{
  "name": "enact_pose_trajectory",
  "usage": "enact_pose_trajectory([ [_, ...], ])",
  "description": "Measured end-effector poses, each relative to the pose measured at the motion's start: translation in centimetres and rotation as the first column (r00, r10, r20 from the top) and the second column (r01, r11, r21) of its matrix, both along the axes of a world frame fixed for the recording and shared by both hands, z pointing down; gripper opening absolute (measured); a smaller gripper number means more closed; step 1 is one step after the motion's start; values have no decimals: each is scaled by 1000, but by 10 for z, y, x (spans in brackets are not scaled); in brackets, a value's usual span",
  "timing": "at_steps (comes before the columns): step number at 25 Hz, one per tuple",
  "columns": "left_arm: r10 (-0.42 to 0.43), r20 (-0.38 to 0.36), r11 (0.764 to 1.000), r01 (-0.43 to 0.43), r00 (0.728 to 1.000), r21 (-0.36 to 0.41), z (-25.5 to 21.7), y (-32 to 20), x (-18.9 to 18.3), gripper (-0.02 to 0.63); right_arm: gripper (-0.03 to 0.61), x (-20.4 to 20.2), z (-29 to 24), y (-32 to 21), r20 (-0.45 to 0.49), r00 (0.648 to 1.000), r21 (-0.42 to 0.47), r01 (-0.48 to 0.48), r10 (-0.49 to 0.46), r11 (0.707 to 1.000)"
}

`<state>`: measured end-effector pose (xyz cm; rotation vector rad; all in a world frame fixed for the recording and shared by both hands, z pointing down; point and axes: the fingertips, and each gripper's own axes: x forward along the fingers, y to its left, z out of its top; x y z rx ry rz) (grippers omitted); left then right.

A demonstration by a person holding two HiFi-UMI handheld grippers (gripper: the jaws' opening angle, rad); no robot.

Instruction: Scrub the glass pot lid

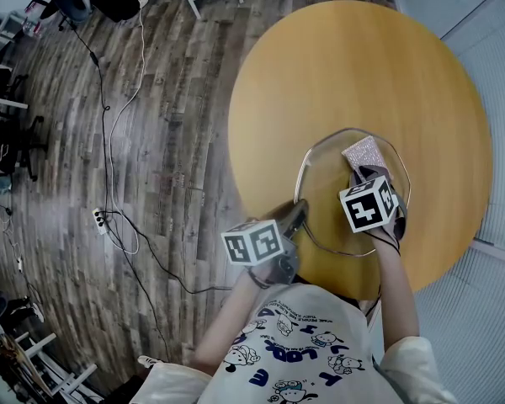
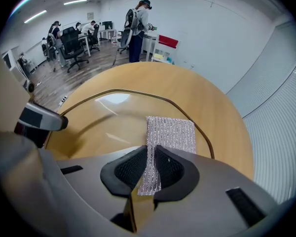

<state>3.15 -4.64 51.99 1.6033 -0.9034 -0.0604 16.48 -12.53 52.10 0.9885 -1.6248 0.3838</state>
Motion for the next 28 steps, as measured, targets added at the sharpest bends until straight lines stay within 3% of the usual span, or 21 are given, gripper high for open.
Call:
enact_pose_trajectory([
  [15, -3, -14, 1000, 3, 1000, 0, -3, 0, 0, 86, 64, 41, -2, 12, -73, 995, 0, -61, 61, 998],
  [28, -9, -10, 1000, 9, 1000, -1, -1, 3, 1, 86, 63, 53, 0, 30, -81, 994, -14, -76, 75, 997],
])
